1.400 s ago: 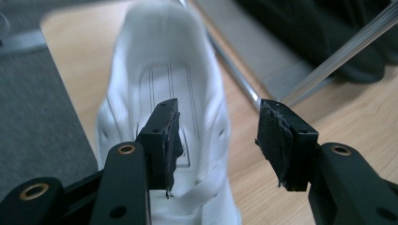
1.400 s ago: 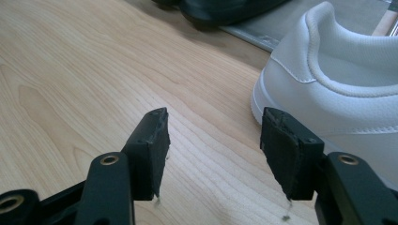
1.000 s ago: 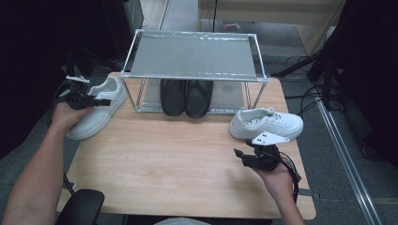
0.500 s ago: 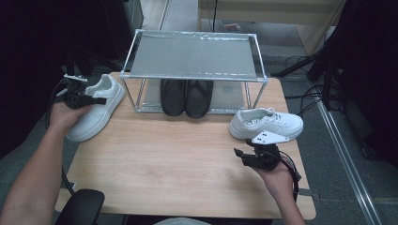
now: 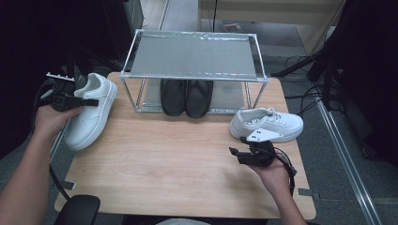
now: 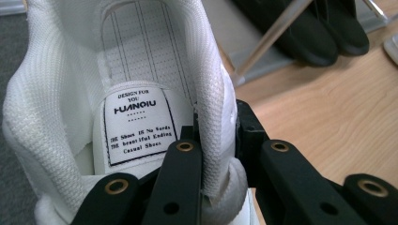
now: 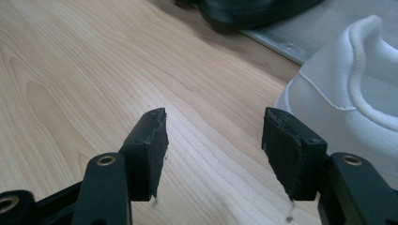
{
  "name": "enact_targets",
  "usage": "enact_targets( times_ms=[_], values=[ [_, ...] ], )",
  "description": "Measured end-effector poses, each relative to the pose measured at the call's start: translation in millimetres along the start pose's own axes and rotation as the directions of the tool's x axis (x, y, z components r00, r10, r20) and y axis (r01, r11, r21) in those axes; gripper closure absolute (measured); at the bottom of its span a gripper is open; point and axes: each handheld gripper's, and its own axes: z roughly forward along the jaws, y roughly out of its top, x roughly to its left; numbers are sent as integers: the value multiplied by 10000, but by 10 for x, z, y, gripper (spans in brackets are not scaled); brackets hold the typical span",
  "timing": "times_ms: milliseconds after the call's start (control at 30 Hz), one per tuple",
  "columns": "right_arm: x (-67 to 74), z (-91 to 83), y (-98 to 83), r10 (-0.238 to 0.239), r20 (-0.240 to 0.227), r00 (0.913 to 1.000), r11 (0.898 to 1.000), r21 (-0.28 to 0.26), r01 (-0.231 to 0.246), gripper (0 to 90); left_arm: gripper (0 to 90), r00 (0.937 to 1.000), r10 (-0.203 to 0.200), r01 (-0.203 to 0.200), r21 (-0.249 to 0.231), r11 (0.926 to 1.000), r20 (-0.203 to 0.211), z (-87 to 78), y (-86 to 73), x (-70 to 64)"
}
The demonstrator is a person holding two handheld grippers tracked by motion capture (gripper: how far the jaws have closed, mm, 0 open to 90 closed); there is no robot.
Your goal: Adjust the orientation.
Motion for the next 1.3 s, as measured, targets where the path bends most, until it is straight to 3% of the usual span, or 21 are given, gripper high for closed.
enact_targets(
  times_ms=[233, 567, 800, 1033, 1233, 1300],
  values=[
    [4, 81, 79, -195, -358, 9992, 9998, -45, 194, 420, 829, 9997, -244, 244, 250, 9994, 10, -147, -164, -166],
    [20, 156, 178, -337, -576, 9978, 9994, -142, 329, 416, 830, 9988, 89, -114, 492, 9987, 491, -241, -400, -568],
    [31, 178, 220, -10, -811, 9967, 9999, -132, -1, 426, 829, 9928, 551, -630, 726, 9954, 1062, -147, -439, -883],
    [5, 154, 202, 81, -736, 9973, 9998, -182, -95, 424, 829, 9743, 1191, -1356, 759, 9879, 1911, 32, -433, -1227],
    [-10, 119, 168, 189, -675, 9975, 9996, -209, -203, 423, 829, 9628, 1582, -1848, 1067, 9770, 2189, 261, -367, -1490],
    [-9, 100, 161, 364, -778, 9963, 9988, -288, -387, 423, 830, 9540, 1781, -2098, 1128, 9712, 2410, 340, -335, -1585]
  ],
)
